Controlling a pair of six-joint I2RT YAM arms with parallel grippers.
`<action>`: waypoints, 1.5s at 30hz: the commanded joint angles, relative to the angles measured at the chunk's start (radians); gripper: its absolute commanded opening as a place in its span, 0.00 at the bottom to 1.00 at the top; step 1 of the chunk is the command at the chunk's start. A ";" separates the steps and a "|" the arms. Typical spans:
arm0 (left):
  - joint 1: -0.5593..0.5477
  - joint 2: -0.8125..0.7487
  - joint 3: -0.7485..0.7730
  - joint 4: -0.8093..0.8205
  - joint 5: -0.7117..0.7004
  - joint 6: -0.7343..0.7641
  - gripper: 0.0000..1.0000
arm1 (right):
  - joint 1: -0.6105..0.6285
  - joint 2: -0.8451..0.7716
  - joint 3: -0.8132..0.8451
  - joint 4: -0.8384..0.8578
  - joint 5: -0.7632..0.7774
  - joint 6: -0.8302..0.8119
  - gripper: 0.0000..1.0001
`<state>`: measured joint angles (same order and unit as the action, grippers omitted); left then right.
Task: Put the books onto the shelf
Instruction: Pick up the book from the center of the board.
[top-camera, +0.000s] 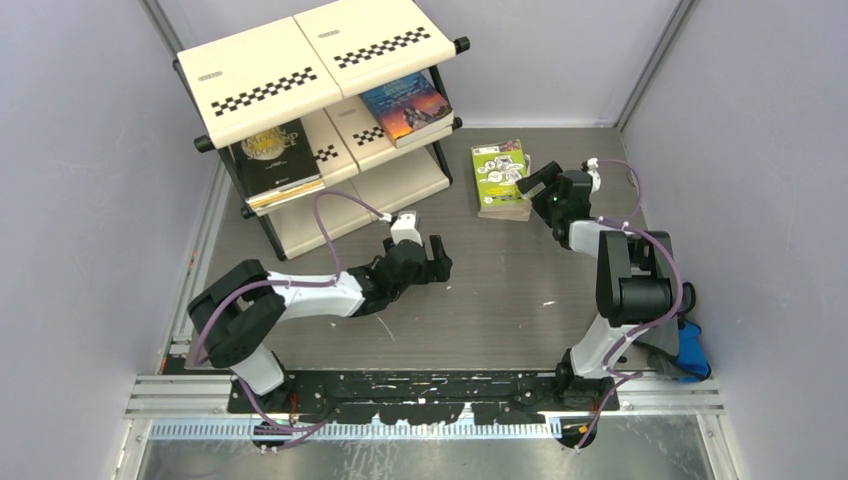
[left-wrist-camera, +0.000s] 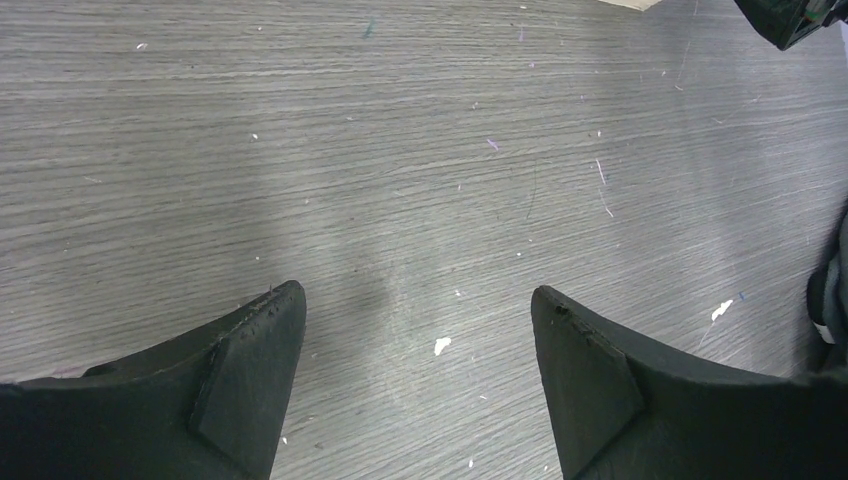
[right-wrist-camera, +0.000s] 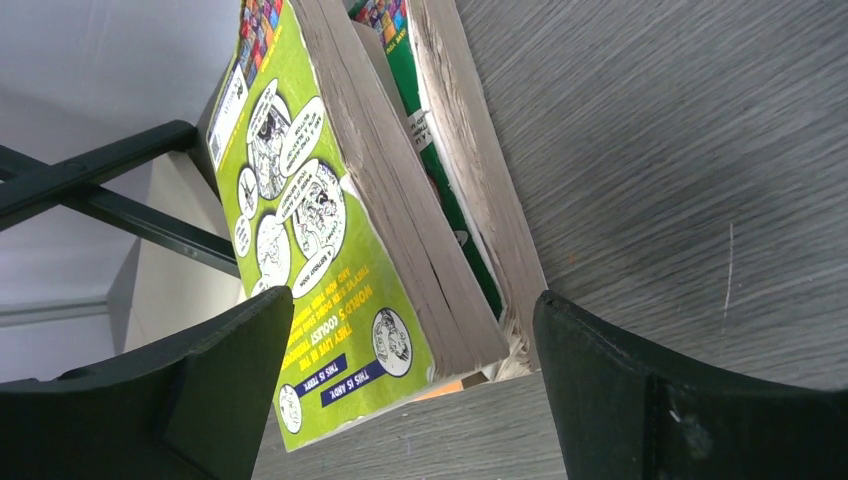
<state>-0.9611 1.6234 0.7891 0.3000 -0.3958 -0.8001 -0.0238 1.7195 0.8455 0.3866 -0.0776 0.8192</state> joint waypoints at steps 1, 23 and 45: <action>0.005 0.010 0.024 0.059 0.003 0.004 0.82 | -0.014 0.009 0.030 0.101 -0.051 0.029 0.95; 0.013 0.019 0.009 0.074 0.002 -0.004 0.81 | -0.016 0.069 0.022 0.222 -0.163 0.110 0.86; 0.044 0.104 0.100 0.115 -0.018 0.015 0.81 | -0.016 0.117 0.032 0.212 -0.196 0.110 0.79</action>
<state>-0.9398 1.6951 0.8093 0.3347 -0.3923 -0.8028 -0.0452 1.8214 0.8398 0.5770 -0.2501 0.9466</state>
